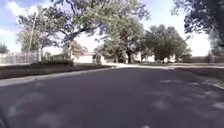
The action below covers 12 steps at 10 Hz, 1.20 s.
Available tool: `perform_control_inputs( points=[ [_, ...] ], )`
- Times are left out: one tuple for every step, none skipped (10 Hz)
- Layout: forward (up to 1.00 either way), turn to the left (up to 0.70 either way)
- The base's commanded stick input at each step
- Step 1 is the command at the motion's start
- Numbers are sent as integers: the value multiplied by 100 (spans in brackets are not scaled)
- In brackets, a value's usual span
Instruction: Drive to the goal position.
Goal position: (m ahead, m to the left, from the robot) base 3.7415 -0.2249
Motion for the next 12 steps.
perform_control_inputs(
  points=[
    [100,0],
    [100,0],
    [100,0],
    [100,0],
    [100,0],
    [100,0],
    [100,0],
    [100,0],
    [100,0],
    [100,0],
    [100,0],
    [100,0]
  ],
)
